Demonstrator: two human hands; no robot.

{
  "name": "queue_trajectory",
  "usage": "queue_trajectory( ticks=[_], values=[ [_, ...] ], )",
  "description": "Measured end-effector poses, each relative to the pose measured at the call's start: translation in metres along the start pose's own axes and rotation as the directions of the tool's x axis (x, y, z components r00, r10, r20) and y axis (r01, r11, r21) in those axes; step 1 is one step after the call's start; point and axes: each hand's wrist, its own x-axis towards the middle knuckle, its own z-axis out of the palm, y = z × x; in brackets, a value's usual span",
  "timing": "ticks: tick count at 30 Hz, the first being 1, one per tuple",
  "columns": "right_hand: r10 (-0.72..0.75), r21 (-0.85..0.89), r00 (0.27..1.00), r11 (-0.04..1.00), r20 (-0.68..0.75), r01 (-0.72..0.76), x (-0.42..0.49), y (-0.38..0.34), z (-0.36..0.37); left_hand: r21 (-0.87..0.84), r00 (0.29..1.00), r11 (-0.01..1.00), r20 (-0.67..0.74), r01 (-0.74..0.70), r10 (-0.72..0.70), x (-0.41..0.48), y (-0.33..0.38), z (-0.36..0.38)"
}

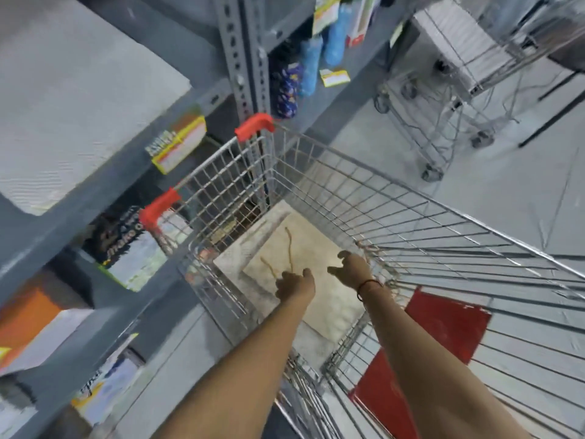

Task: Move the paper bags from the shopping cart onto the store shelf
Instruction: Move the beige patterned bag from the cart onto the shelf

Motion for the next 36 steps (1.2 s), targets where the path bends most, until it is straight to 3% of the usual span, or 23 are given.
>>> queue_trajectory(
  ticks=[2, 5, 10, 17, 19, 21, 23, 28, 32, 36],
  values=[
    [0.048, -0.054, 0.995, 0.998, 0.084, -0.044, 0.015, 0.025, 0.015, -0.048, 0.992, 0.993, 0.063, 0.112, -0.109, 0.008, -0.007, 0.032],
    [0.084, -0.035, 0.992, 0.996, 0.098, -0.081, 0.031, 0.052, 0.027, -0.133, 0.979, 0.972, 0.087, 0.196, -0.185, 0.017, -0.018, 0.057],
    [0.049, 0.047, 0.997, 0.998, -0.055, -0.046, 0.052, 0.079, 0.039, -0.362, 0.944, 0.872, 0.134, 0.33, -0.302, 0.052, -0.046, 0.066],
    [0.018, 0.07, 0.997, 0.997, -0.071, -0.013, 0.062, 0.096, 0.039, -0.613, 0.924, 0.692, 0.24, 0.381, -0.297, 0.067, -0.051, 0.067],
    [0.04, 0.095, 0.992, 0.995, -0.116, -0.029, 0.058, 0.096, 0.033, -0.654, 0.916, 0.649, 0.193, 0.387, -0.352, 0.061, -0.051, 0.064],
    [0.038, 0.172, 0.99, 0.985, -0.137, -0.014, 0.051, 0.094, 0.027, -0.655, 0.896, 0.67, 0.027, 0.351, -0.443, 0.052, -0.051, 0.058],
    [0.031, 0.234, 0.993, 0.972, -0.111, -0.004, 0.039, 0.09, 0.021, -0.612, 0.915, 0.749, -0.1, 0.254, -0.391, 0.038, -0.044, 0.05],
    [0.106, 0.338, 0.994, 0.936, 0.004, -0.101, 0.0, 0.072, -0.002, -0.456, 0.963, 0.889, -0.223, 0.032, -0.149, 0.007, -0.012, 0.006],
    [0.18, 0.453, 0.983, 0.875, 0.019, -0.169, -0.033, 0.05, -0.026, -0.409, 0.991, 0.912, -0.133, -0.034, -0.023, -0.011, 0.013, -0.044],
    [0.164, 0.416, 0.987, 0.897, -0.006, -0.146, -0.085, 0.014, -0.053, -0.397, 0.993, 0.91, -0.056, -0.117, 0.103, -0.044, 0.016, -0.094]
  ],
)
